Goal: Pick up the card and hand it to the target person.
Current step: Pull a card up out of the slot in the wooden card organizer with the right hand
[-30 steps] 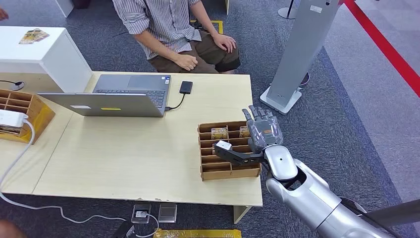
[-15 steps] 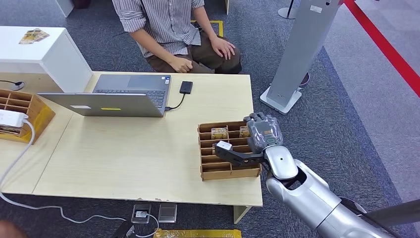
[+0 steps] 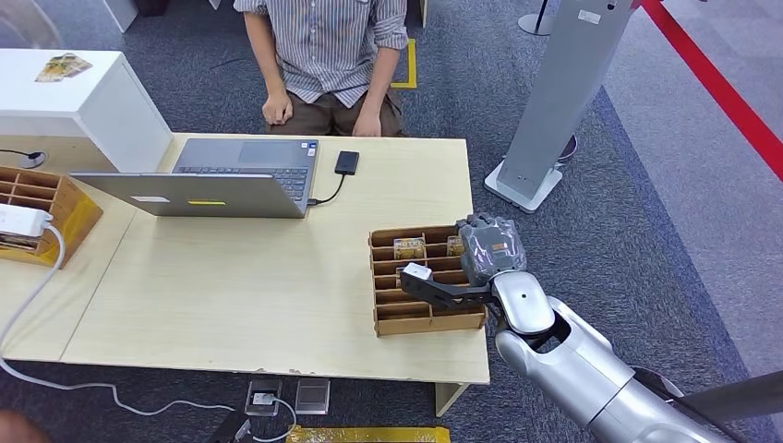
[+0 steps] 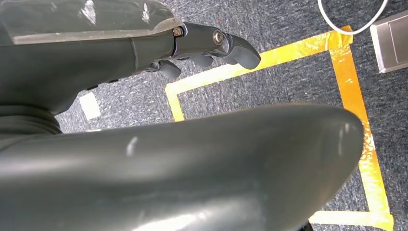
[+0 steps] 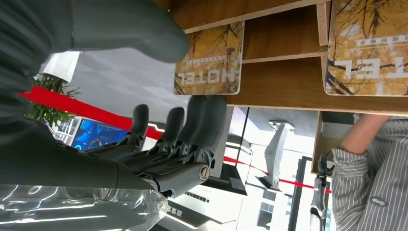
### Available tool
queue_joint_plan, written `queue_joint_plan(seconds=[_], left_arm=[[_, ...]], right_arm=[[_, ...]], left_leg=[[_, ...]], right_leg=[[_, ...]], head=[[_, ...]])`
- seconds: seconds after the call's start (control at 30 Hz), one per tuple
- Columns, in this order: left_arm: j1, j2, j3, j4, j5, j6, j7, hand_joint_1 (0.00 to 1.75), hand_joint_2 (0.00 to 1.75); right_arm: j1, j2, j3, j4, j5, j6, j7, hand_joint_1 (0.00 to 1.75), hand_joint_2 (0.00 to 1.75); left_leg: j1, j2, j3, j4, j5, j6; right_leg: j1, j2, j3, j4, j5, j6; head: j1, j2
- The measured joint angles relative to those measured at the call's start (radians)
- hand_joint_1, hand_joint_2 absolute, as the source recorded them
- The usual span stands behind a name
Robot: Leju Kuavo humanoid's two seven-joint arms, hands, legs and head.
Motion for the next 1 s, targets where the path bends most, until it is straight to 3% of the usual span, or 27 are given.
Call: queue_joint_plan(seconds=[0.07, 0.2, 0.53, 0.77, 0.83, 0.97, 1.0], left_arm=[[0.000, 0.000, 0.000, 0.000, 0.000, 0.000, 0.000, 0.00, 0.00], [0.000, -0.001, -0.002, -0.001, -0.002, 0.000, -0.002, 0.00, 0.00], [-0.001, -0.001, -0.009, -0.001, -0.007, -0.002, 0.002, 0.00, 0.00], [-0.001, 0.000, -0.010, -0.001, -0.009, 0.002, -0.003, 0.00, 0.00], [-0.001, 0.000, -0.012, -0.001, -0.012, 0.003, -0.007, 0.00, 0.00], [-0.002, 0.001, -0.021, -0.001, -0.023, 0.009, -0.013, 0.00, 1.75], [-0.002, 0.002, -0.020, -0.002, -0.023, 0.010, -0.017, 0.00, 1.75]], right_arm=[[0.000, -0.002, -0.001, -0.003, 0.000, 0.002, 0.002, 1.18, 1.75], [0.000, -0.005, -0.003, -0.006, -0.001, 0.004, 0.004, 1.06, 1.75], [0.014, -0.017, -0.010, -0.008, -0.004, 0.012, 0.008, 1.09, 1.75], [0.025, -0.008, -0.013, 0.010, -0.014, 0.015, 0.006, 1.70, 1.75], [0.024, -0.006, -0.015, 0.010, -0.015, 0.014, 0.006, 1.75, 1.75], [0.021, -0.007, -0.017, 0.004, -0.015, 0.015, 0.006, 1.75, 1.75], [0.021, -0.008, -0.017, 0.002, -0.015, 0.016, 0.006, 1.75, 1.75]], left_leg=[[0.000, 0.000, 0.000, 0.000, 0.000, 0.000], [0.000, 0.000, 0.000, 0.000, 0.000, 0.000], [0.000, -0.001, 0.002, -0.002, 0.001, 0.000], [0.000, -0.001, 0.001, -0.001, 0.000, 0.000], [0.000, -0.001, 0.001, -0.001, 0.000, 0.000], [0.000, -0.001, 0.000, 0.000, 0.001, 0.000], [0.000, -0.001, 0.000, -0.001, 0.001, 0.000]], right_leg=[[0.000, 0.000, 0.000, 0.000, 0.000, 0.000], [0.000, 0.000, 0.000, 0.000, 0.000, 0.000], [0.000, 0.000, 0.001, -0.002, 0.001, 0.000], [0.000, -0.001, 0.001, -0.001, 0.000, 0.000], [0.000, 0.000, 0.001, -0.001, 0.000, 0.000], [0.000, -0.001, 0.000, 0.000, 0.000, 0.000], [0.000, -0.001, 0.000, -0.001, 0.000, 0.000]], head=[[0.000, 0.000], [0.000, 0.000], [0.000, 0.000], [0.000, 0.000], [0.000, 0.000], [0.000, 0.000], [0.000, 0.000]])
